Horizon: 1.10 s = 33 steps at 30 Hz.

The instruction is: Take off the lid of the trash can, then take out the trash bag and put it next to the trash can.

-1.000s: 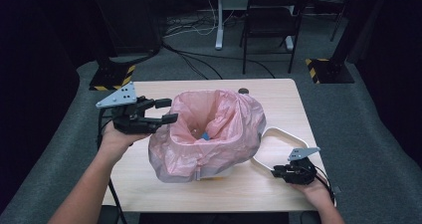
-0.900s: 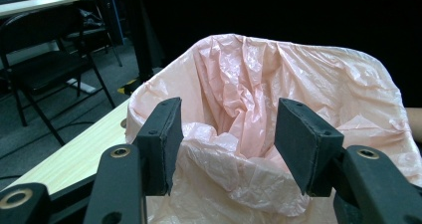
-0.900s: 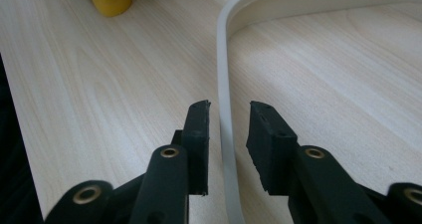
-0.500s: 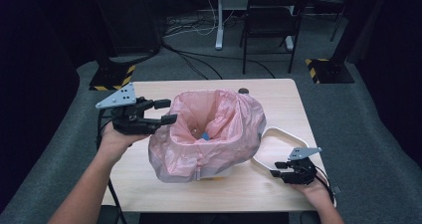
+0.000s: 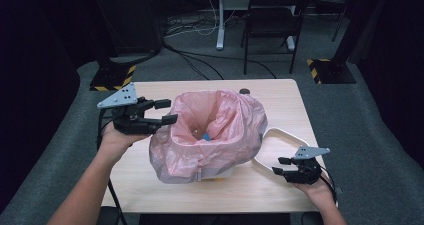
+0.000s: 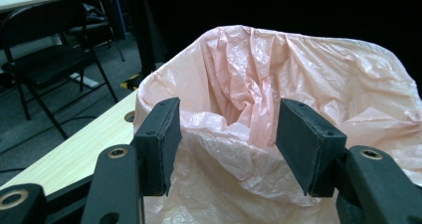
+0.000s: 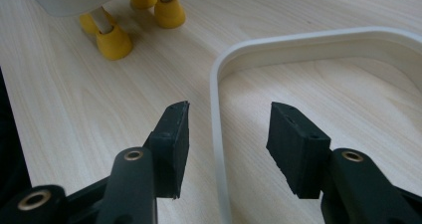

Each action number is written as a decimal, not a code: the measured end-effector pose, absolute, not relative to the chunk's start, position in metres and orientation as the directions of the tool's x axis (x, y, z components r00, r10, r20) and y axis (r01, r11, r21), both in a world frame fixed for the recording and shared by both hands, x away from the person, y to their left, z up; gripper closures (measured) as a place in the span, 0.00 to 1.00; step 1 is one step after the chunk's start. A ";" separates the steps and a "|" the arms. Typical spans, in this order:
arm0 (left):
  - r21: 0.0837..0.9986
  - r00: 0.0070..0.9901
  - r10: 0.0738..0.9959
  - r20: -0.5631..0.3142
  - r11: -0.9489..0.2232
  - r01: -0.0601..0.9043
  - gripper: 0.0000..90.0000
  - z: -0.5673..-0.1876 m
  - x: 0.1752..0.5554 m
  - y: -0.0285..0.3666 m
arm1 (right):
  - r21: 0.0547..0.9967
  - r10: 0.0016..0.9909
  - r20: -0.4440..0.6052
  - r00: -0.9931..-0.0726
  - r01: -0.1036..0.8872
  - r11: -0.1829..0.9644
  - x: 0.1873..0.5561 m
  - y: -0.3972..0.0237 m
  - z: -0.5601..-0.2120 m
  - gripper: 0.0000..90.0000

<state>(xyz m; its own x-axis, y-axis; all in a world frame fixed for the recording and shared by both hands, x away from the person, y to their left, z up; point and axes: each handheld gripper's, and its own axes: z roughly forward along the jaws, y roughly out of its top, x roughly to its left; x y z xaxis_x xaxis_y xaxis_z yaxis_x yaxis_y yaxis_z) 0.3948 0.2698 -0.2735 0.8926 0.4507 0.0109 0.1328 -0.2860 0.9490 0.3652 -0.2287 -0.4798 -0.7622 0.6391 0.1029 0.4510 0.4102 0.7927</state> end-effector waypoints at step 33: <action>0.944 0.866 0.500 0.005 -0.289 0.162 0.44 -0.267 0.416 0.274 | 0.898 0.568 0.024 -0.823 0.267 0.348 0.341 -0.197 -0.398 0.51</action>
